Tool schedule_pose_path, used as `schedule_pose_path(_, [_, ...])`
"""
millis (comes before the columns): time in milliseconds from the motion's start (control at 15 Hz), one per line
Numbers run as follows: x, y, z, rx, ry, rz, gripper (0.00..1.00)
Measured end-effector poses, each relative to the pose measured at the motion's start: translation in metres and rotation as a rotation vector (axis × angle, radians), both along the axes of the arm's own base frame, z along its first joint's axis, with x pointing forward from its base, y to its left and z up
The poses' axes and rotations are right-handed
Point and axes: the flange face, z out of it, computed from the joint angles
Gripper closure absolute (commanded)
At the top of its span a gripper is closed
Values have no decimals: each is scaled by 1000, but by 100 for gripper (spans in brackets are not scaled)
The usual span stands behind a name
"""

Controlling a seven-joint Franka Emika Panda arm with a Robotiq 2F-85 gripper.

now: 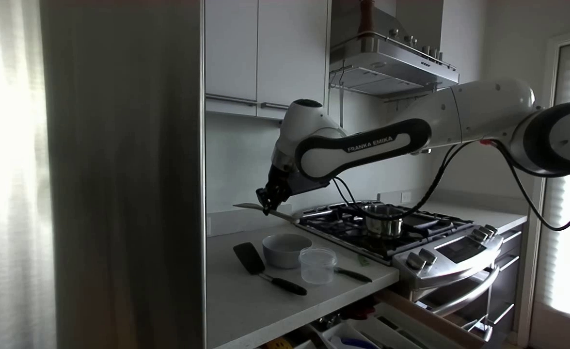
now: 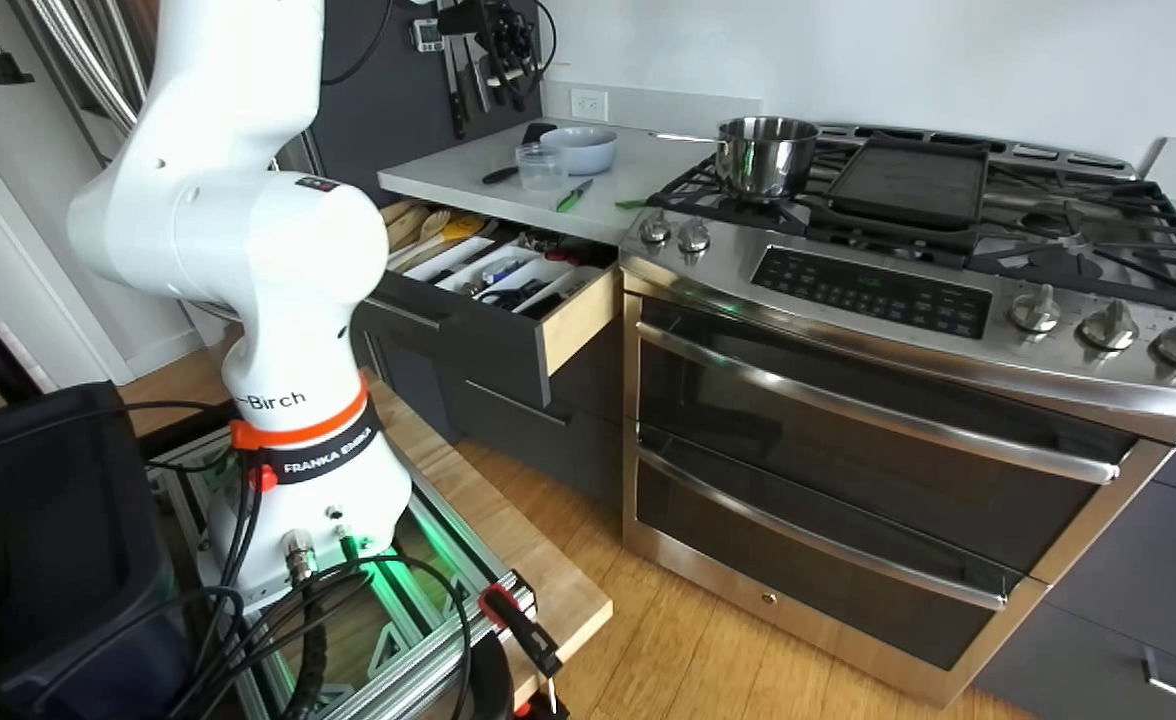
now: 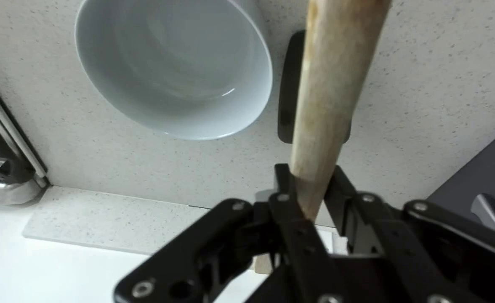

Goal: Place the gray spoon on the left side of the countertop

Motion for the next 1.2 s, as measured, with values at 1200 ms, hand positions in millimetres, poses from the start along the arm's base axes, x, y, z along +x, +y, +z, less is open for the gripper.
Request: schedule_pose_path(1200, [-29,95,-114,-27,183,155,94])
